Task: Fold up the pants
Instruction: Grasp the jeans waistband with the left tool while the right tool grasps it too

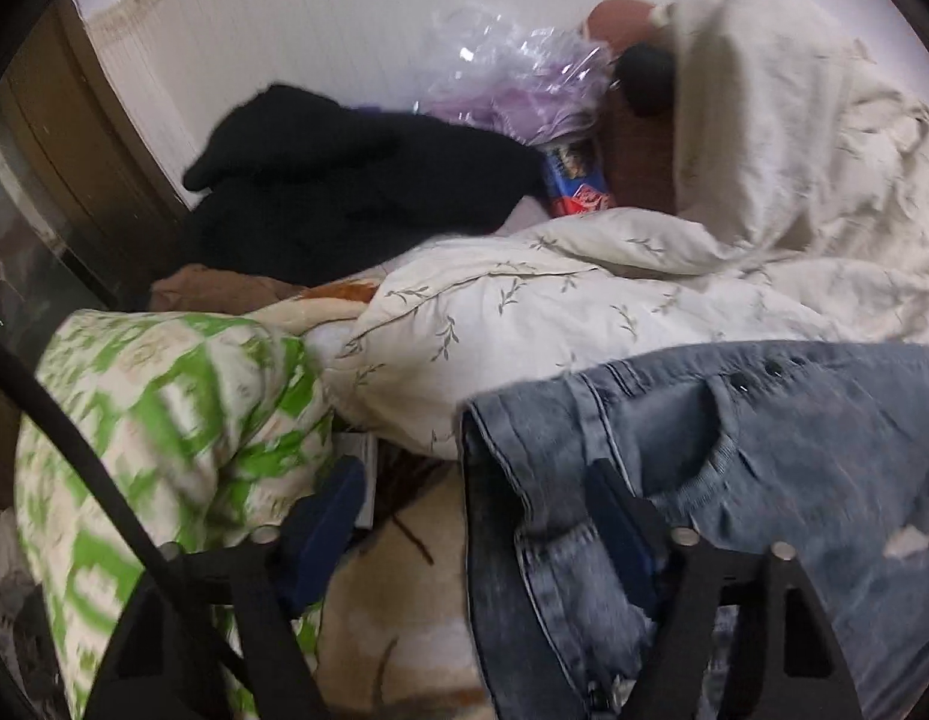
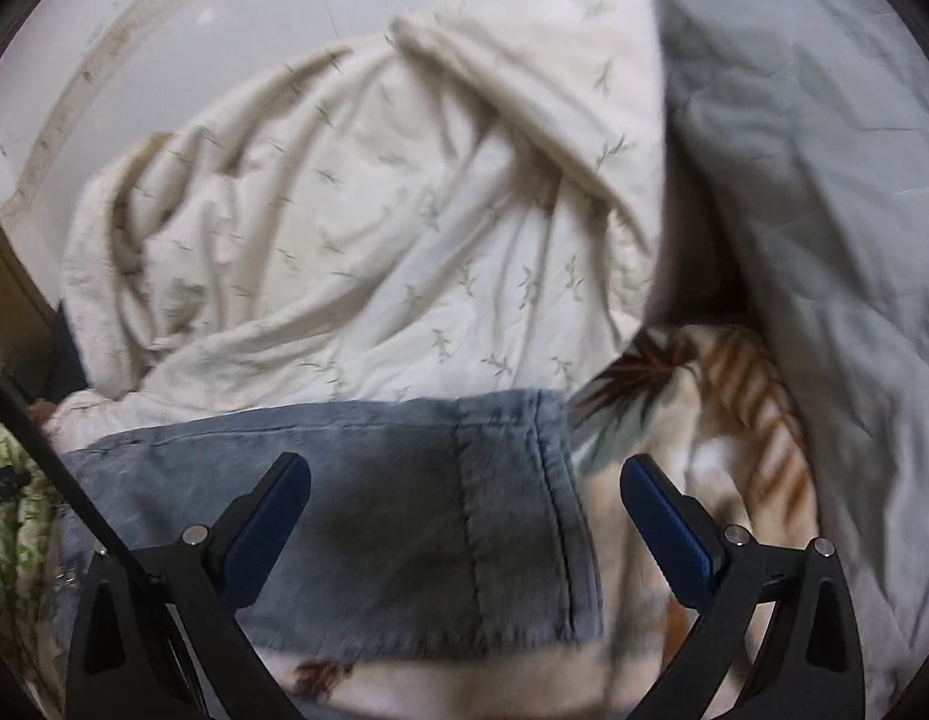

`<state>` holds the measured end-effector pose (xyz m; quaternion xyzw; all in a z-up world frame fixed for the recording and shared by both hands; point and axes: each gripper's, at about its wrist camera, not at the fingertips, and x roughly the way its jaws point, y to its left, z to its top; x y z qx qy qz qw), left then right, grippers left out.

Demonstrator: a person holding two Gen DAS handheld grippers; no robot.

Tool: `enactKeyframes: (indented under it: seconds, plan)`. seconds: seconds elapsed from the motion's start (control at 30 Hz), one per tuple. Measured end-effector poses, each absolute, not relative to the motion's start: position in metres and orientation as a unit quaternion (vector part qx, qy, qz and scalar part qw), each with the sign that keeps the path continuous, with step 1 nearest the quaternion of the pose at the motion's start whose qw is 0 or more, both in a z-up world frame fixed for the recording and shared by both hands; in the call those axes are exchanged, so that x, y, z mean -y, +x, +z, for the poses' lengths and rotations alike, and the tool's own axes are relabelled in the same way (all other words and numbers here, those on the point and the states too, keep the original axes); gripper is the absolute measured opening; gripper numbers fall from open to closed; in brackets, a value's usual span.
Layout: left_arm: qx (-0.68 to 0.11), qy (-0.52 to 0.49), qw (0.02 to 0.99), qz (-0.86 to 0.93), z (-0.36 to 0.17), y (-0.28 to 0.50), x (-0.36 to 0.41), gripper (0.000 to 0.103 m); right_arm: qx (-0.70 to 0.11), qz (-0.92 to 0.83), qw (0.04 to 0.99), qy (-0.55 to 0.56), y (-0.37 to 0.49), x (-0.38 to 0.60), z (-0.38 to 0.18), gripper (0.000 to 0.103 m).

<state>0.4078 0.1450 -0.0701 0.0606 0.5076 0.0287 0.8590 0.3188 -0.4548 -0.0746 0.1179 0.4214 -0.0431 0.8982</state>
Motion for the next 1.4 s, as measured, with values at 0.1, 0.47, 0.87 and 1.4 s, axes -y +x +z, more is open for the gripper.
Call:
enactKeyframes:
  seconds: [0.1,0.47,0.87,1.4]
  plan:
    - [-0.522,0.049,0.851,0.031,-0.076,0.423,-0.151,0.067,-0.436,-0.046,0.893,0.098,0.340,0.454,-0.092,0.102]
    - [-0.567,0.014,0.823,0.039,-0.102,0.467,-0.151,0.067,-0.460,-0.030,0.883,0.094,0.363,0.448,-0.108,0.092]
    - [-0.593,-0.039,0.804,0.020,-0.132,0.478,-0.140,0.008,-0.488,-0.059,0.862,0.123,0.384,0.474,-0.106,0.088]
    - [-0.575,-0.029,0.817,-0.006,-0.141,0.479,-0.124,0.003,-0.510,-0.079,0.842,0.158,0.417,0.478,-0.156,0.051]
